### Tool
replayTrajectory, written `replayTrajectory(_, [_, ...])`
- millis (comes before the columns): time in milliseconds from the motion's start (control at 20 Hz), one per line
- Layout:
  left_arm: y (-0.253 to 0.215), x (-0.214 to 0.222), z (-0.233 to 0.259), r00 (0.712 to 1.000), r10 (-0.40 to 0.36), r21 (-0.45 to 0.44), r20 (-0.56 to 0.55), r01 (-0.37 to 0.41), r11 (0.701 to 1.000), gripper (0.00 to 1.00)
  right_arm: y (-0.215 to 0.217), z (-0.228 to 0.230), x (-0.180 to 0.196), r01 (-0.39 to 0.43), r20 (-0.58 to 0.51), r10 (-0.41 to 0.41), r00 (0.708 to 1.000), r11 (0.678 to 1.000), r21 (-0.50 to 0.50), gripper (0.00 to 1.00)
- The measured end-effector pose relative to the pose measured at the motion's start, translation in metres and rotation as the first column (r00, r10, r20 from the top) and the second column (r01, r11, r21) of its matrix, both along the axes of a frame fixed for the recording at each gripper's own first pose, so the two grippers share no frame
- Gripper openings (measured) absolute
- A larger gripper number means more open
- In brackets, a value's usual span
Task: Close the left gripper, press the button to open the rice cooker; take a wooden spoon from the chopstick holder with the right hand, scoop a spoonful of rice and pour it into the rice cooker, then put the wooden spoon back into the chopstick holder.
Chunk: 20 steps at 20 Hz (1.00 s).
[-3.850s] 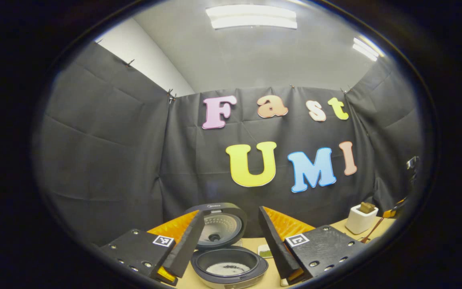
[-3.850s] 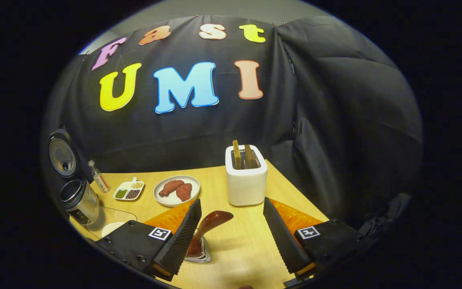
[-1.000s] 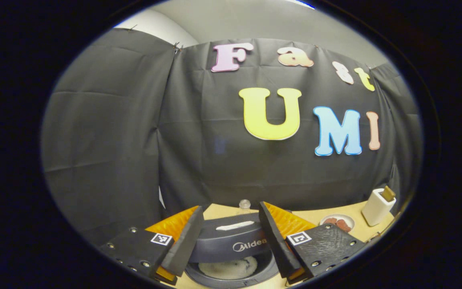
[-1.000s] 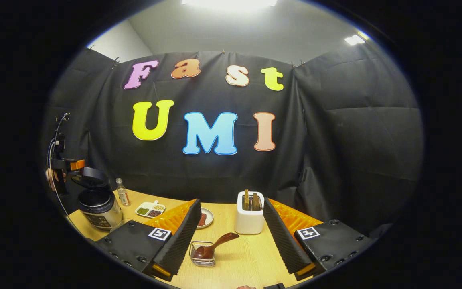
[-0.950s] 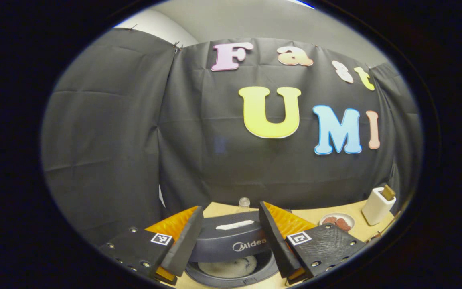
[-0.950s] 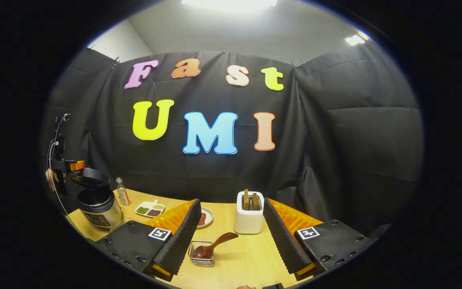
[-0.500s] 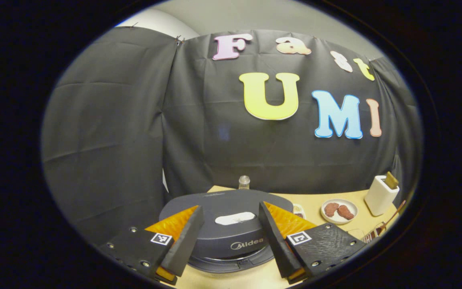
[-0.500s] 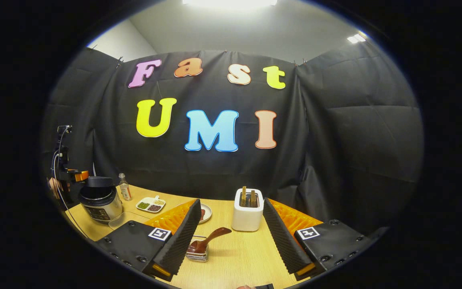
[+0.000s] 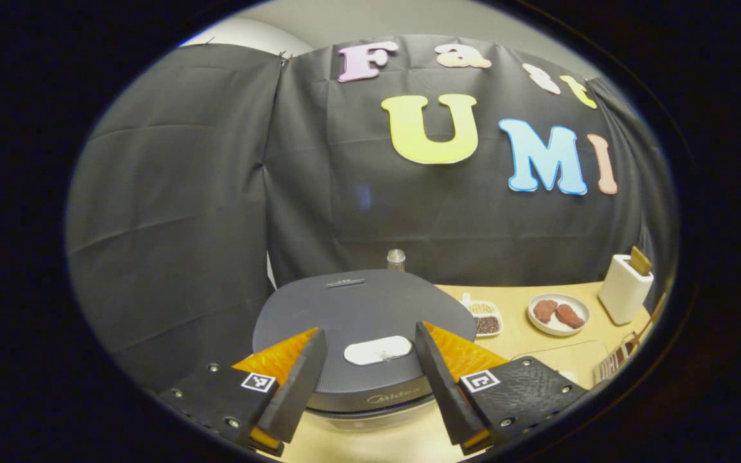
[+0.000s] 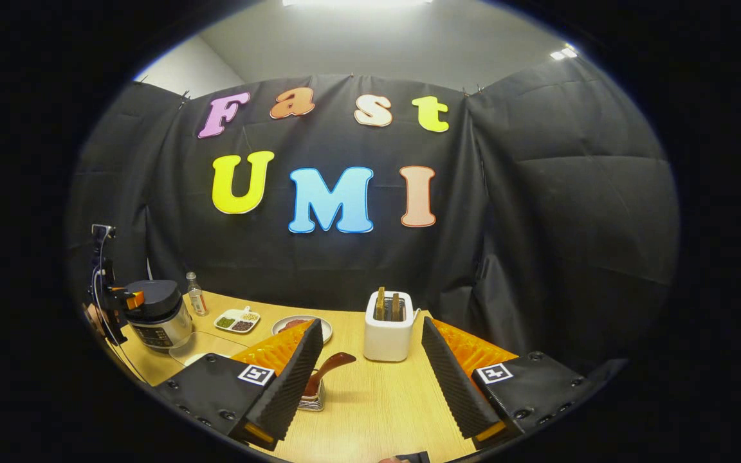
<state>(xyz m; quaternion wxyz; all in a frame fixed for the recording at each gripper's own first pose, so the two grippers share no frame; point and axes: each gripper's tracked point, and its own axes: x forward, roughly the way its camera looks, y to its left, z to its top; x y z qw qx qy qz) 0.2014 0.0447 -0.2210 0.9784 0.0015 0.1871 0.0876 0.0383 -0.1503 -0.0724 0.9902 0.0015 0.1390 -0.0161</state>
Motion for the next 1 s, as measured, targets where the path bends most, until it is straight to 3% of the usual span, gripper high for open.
replayTrajectory(100, [-0.002, -0.001, 0.001, 1.0, 0.002, 0.017, 0.021, -0.002, 1.0, 0.88, -0.003, -0.002, 0.0, 0.001, -0.006, -0.001, 1.0, 1.0, -0.002, 0.93])
replayTrajectory(200, [-0.001, 0.001, 0.0, 1.0, 0.004, 0.015, 0.026, -0.004, 1.0, 0.9, -0.003, -0.004, -0.001, -0.001, -0.012, 0.001, 1.0, 1.0, -0.004, 0.98])
replayTrajectory(400, [-0.003, -0.005, -0.017, 1.0, 0.011, 0.019, 0.011, -0.011, 1.0, 0.89, 0.002, -0.006, -0.001, -0.01, -0.014, 0.01, 1.0, 1.0, -0.008, 0.98])
replayTrajectory(650, [-0.007, -0.005, 0.001, 0.997, 0.002, 0.024, 0.073, -0.003, 1.0, 0.89, 0.014, 0.002, -0.003, -0.038, 0.005, 0.038, 0.999, 0.999, 0.008, 0.98])
replayTrajectory(900, [-0.024, -0.025, 0.071, 0.985, -0.035, 0.034, 0.166, 0.03, 0.999, 0.85, 0.019, 0.022, -0.003, -0.057, 0.069, 0.054, 0.996, 0.998, 0.041, 0.98])
replayTrajectory(950, [-0.029, -0.033, 0.09, 0.981, -0.045, 0.049, 0.187, 0.037, 0.998, 0.85, 0.021, 0.024, -0.003, -0.065, 0.08, 0.061, 0.995, 0.997, 0.043, 0.93])
replayTrajectory(1000, [-0.038, -0.043, 0.112, 0.976, -0.056, 0.059, 0.211, 0.044, 0.997, 0.85, 0.022, 0.026, -0.002, -0.073, 0.089, 0.069, 0.994, 0.997, 0.041, 0.98])
